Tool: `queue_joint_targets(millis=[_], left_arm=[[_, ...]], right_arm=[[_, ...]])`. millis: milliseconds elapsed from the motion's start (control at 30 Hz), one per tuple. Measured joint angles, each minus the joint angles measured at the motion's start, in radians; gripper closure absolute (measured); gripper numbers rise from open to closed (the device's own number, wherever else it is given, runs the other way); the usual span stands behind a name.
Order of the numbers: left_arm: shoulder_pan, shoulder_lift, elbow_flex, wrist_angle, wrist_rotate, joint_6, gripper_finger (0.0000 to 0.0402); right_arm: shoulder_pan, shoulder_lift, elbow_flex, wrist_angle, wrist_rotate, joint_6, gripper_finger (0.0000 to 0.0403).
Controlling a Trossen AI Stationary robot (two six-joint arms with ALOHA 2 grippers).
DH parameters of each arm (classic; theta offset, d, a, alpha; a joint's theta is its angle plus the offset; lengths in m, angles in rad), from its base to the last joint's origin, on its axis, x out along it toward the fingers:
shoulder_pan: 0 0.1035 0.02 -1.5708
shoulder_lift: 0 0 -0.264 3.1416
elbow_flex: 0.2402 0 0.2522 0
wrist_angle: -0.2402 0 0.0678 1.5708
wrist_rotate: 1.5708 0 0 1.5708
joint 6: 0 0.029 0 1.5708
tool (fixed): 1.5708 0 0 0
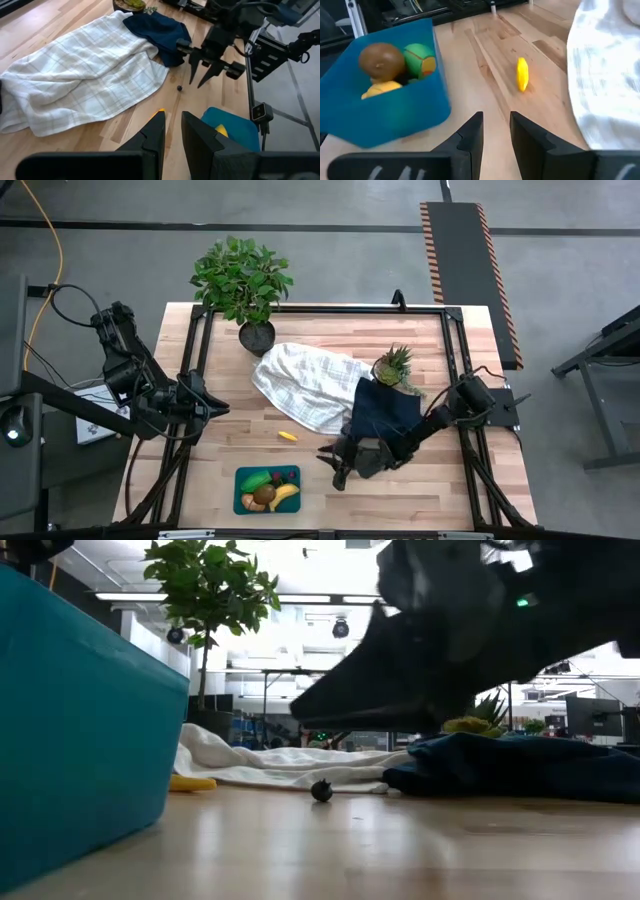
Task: Pick and placing Produce into tupperware
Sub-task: Put the blueberry into the bin
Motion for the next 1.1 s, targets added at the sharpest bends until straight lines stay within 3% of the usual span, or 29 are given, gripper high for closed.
queue_joint_targets(millis=[267,633,1100], left_arm=[[0.0,0.014,0.0,0.0,-0.011,0.0,0.0348],[0.0,0.019,0.0,0.002,-0.012,-0.007,0.0348],[0.0,0.019,0.0,0.004,-0.012,-0.018,0.0348]], right_arm=[[0.088,0.0,0.0,-0.135,0.176,0.152,0.0316],[0.138,0.0,0.0,-0.234,0.282,0.266,0.0316],[0.14,0.036,0.002,-0.245,0.284,0.323,0.0274]])
